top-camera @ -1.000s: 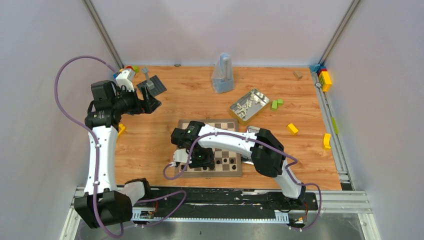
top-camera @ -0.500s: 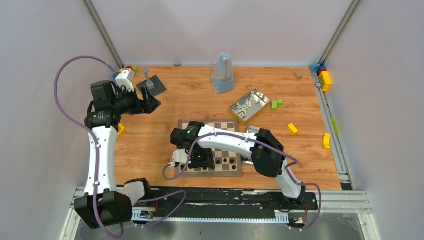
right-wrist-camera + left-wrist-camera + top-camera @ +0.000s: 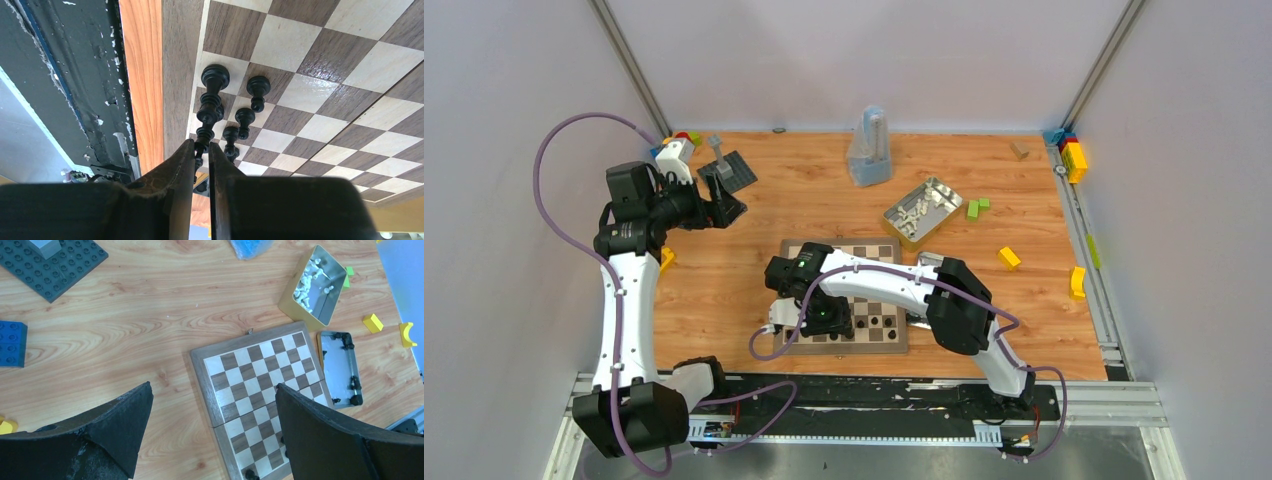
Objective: Set up the chess pieces on the board
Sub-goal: Place the chess piece on the chessboard.
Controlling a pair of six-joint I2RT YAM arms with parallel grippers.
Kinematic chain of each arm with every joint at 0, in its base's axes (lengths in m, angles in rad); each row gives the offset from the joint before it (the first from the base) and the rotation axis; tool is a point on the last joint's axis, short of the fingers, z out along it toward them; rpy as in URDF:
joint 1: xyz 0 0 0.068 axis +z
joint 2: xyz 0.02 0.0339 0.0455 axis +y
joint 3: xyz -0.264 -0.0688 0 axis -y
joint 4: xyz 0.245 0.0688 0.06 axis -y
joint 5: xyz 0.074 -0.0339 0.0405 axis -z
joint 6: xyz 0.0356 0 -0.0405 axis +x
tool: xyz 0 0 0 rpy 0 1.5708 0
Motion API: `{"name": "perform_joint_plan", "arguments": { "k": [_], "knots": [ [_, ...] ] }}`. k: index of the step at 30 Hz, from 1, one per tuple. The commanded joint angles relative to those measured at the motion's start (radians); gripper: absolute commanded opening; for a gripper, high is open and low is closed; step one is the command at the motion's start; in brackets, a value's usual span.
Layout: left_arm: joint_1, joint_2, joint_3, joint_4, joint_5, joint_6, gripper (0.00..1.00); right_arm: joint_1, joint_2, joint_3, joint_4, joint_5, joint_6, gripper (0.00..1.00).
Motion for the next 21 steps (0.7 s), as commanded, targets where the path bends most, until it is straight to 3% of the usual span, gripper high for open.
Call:
{"name": "perform_joint_plan", "arguments": {
  "k": [1,21],
  "knots": [
    [0.011,-0.023,-0.002,0.029,0.022,-0.001,1.0,0.008,-0.003,0.029,0.011,-0.011,0.003,0.14],
    [0.012,-0.028,-0.004,0.027,0.026,0.0,1.0,0.008,-0.01,0.047,0.017,-0.014,-0.001,0.04]
  ]
}}
